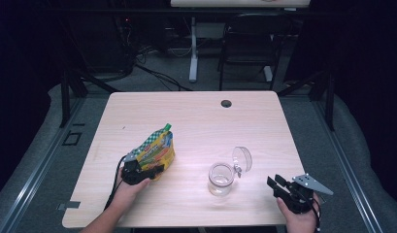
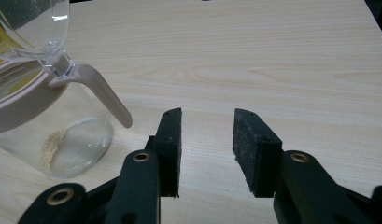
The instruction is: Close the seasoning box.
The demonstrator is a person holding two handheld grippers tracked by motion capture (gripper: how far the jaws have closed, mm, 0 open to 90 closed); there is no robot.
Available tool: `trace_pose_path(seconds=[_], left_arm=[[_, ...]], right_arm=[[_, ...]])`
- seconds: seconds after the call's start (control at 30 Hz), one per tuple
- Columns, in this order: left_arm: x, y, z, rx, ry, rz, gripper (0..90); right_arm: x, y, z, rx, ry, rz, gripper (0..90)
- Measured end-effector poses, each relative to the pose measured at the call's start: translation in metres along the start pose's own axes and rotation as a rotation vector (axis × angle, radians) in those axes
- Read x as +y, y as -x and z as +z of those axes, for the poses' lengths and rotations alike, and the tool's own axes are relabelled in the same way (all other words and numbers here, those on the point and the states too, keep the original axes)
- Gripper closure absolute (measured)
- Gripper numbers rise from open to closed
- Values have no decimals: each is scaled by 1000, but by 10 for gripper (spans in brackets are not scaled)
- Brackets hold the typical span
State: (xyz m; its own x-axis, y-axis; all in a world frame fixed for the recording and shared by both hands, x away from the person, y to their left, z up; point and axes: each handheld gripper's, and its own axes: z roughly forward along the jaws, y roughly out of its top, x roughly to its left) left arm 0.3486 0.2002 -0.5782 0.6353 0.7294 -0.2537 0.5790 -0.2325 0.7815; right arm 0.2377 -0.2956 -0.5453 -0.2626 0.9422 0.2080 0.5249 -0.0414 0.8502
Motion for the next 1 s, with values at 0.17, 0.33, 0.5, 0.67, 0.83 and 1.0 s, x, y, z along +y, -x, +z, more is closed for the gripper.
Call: trace_pose_path(seconds=[0.17, 0.33, 0.5, 0.67, 0.83, 1.0], left_arm=[[2, 4, -1, 2, -1, 34, 602], [4, 9, -2, 16, -3, 85, 602], [5, 14, -3, 33, -16, 138, 603], [6, 19, -3, 40, -19, 171, 603], [7, 23, -4, 55, -25, 213, 603], [7, 27, -4, 60, -33, 238, 604]], right_arm=[[0, 0, 0, 1, 1, 0, 630], [0, 0, 0, 1, 0, 0, 630], [0, -2, -1, 5, 3, -3, 630], [1, -4, -1, 9, 2, -15, 629], [1, -8, -2, 13, -5, -33, 616], [3, -13, -4, 15, -6, -57, 609]])
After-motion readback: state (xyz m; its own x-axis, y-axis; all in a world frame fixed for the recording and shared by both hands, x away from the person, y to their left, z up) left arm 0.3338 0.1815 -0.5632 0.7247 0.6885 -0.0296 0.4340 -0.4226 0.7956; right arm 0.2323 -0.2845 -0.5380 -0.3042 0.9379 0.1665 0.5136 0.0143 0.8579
